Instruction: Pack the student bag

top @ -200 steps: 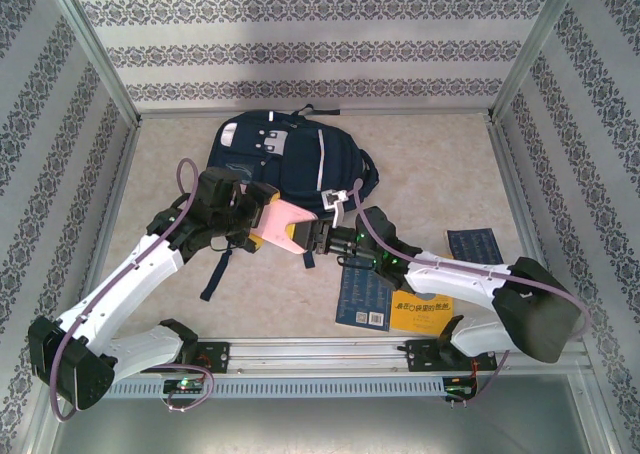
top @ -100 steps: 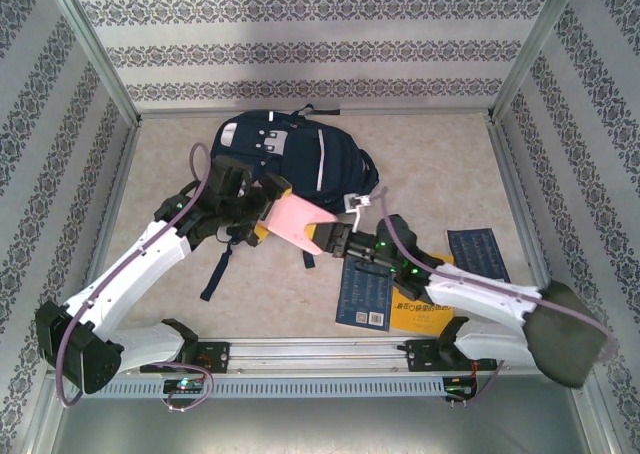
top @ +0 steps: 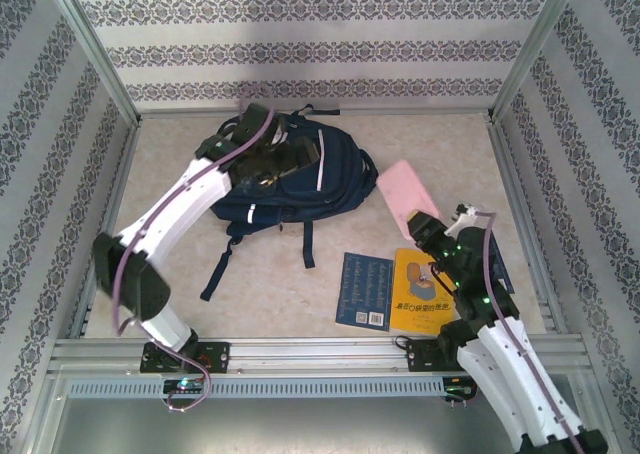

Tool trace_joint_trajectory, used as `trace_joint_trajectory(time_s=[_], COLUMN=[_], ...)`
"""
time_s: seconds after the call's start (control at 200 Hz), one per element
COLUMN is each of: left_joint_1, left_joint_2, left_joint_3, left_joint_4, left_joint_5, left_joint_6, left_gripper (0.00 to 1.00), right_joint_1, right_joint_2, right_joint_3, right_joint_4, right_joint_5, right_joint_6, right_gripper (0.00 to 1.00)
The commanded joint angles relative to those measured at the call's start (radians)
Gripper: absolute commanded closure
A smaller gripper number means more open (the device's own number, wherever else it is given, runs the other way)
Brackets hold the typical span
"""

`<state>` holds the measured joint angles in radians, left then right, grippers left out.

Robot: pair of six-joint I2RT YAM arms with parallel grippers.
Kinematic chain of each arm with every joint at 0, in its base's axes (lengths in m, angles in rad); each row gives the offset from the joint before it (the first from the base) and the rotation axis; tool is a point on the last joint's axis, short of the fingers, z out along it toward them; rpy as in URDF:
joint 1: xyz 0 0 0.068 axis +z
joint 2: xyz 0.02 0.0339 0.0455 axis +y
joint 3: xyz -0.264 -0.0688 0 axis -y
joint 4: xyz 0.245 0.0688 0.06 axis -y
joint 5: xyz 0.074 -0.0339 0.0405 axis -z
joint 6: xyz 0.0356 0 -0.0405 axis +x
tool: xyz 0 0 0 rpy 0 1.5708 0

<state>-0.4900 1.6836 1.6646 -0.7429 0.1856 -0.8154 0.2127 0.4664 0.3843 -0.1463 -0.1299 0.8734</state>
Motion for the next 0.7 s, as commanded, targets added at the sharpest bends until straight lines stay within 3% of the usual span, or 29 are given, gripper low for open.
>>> trace_joint_trajectory(time_s=[0.0, 0.35, 0.695], left_joint_1=[-0.004, 0.018, 0.054], left_joint_2=[0.152, 0.656, 0.783], left_joint_3=[0.161, 0.733, 0.757], left_joint_4=[-0.029, -0.212, -0.088], left_joint_5=[0.017, -0.043, 0.114], left_joint_6=[0.189, 0.441, 0.411], left_gripper=[0.06, 0.15, 0.3], right_joint_1=[-0.069, -0.079, -0.075], right_joint_2=[-0.059, -0.097, -0.106], right_joint_3=[0.047, 0.072, 0.053], right_joint_4=[-0.202, -0.263, -0.259], right_joint_5=[0.034, 0.073, 0.069], right_joint_6=[-0.071, -0.145, -0.174], right_gripper=[0.71, 0.69, 0.68])
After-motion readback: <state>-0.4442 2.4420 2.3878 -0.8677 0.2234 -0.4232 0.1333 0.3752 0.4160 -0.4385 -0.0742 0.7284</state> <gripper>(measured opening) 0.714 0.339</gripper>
